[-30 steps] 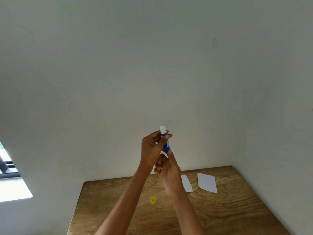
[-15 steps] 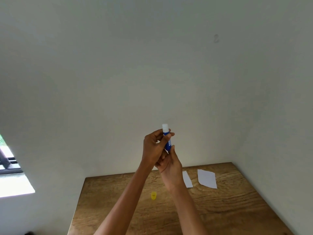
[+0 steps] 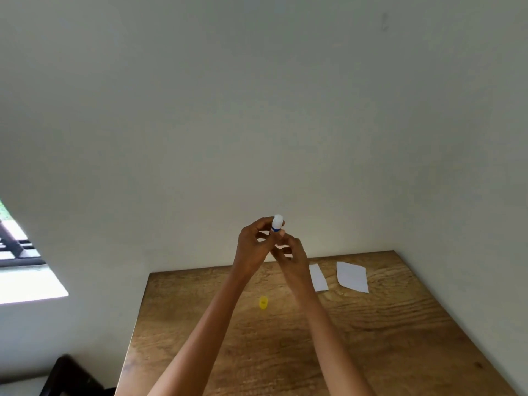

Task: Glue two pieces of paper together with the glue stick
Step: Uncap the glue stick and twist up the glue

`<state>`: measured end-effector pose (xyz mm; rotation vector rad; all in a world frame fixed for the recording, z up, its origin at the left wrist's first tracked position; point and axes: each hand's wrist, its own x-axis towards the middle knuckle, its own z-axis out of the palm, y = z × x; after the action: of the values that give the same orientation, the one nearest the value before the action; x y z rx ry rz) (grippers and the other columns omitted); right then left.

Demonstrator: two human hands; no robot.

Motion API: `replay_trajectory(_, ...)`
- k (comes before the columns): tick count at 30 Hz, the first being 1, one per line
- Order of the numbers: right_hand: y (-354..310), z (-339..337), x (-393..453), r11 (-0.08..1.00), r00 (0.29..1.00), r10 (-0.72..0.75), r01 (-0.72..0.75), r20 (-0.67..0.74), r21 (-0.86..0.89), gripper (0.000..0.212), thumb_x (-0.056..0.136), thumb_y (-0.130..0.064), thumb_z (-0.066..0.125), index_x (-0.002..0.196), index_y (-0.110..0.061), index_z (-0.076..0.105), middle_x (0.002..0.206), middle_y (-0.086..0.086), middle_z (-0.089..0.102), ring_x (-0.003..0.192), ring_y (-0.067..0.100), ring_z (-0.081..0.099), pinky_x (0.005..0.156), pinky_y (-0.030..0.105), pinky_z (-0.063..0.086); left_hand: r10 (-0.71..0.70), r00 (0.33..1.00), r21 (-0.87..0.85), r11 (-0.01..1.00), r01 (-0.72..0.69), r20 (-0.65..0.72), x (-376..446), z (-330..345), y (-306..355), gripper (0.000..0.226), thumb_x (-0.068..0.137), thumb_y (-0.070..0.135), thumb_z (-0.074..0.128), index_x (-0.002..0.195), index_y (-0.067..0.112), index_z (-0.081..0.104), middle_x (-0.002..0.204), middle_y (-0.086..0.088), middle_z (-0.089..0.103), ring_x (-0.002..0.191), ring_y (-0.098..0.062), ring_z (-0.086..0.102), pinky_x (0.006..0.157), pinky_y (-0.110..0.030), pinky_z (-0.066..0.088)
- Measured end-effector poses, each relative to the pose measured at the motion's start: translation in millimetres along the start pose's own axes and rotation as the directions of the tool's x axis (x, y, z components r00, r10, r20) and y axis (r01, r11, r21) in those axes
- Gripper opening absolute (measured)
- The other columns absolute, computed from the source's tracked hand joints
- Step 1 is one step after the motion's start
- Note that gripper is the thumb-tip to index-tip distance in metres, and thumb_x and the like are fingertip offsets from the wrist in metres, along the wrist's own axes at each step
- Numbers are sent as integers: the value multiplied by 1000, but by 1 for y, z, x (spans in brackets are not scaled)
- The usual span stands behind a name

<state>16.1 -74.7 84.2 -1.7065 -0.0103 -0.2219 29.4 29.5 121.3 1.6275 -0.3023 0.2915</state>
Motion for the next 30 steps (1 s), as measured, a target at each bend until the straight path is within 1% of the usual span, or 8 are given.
replay_trajectory(4,24,8,8,969,992,-71,92,100,-231,12,85,-27,66,94,-31,62,91,-8,64,78,2,62,65,12,47,-106,994,49,993,106,-9,-13,-10,-38,22,81,14,70,102,20,68,103,1,67,92,-8,62,76,-11,46)
replay_trajectory(7,50,13,18,913,986,-58,116,158,-390,17,85,-26,65,99,-17,67,91,0,68,77,9,62,67,20,48,-209,978,48,977,209,4,-20,-18,-66,22,81,15,70,99,26,68,107,0,65,93,-6,63,80,-20,51)
replay_trajectory(9,63,17,21,886,982,-23,108,190,-452,21,86,-26,65,104,-15,67,94,4,70,80,14,63,67,20,47,-257,966,62,965,255,19,-26,-21,-82,25,81,17,71,96,35,66,106,3,65,90,-1,63,79,-20,51)
replay_trajectory(12,83,24,23,870,976,35,76,215,-486,22,86,-21,64,107,-16,68,98,5,72,85,14,64,65,10,42,-281,960,98,955,279,9,-36,-23,-104,28,81,17,70,93,42,64,98,10,64,87,2,63,75,-16,49)
replay_trajectory(13,89,26,23,864,974,52,67,222,-499,23,86,-19,62,109,-17,67,101,5,72,87,15,64,68,12,44,-289,957,109,952,286,5,-38,-24,-110,30,81,16,70,92,43,64,94,12,65,85,2,63,74,-14,49)
replay_trajectory(17,103,27,20,848,957,95,66,274,-526,28,87,-17,60,114,-16,65,108,6,70,95,20,65,83,34,53,-312,950,148,940,309,-5,-41,-24,-127,33,80,13,69,90,44,63,88,14,68,80,5,63,70,-8,47)
replay_trajectory(21,108,26,22,839,955,92,78,283,-538,30,86,-17,63,116,-13,65,109,8,68,96,21,63,85,35,53,-318,948,171,934,315,-9,-41,-22,-136,26,82,14,68,96,34,64,91,20,63,81,12,58,69,-3,43)
replay_trajectory(30,113,23,24,863,943,115,62,314,-502,35,85,-14,64,119,-12,61,113,8,63,101,22,60,88,29,51,-341,937,184,919,350,-79,-39,-14,-147,27,82,8,67,107,14,64,102,0,65,85,-2,59,68,-3,43)
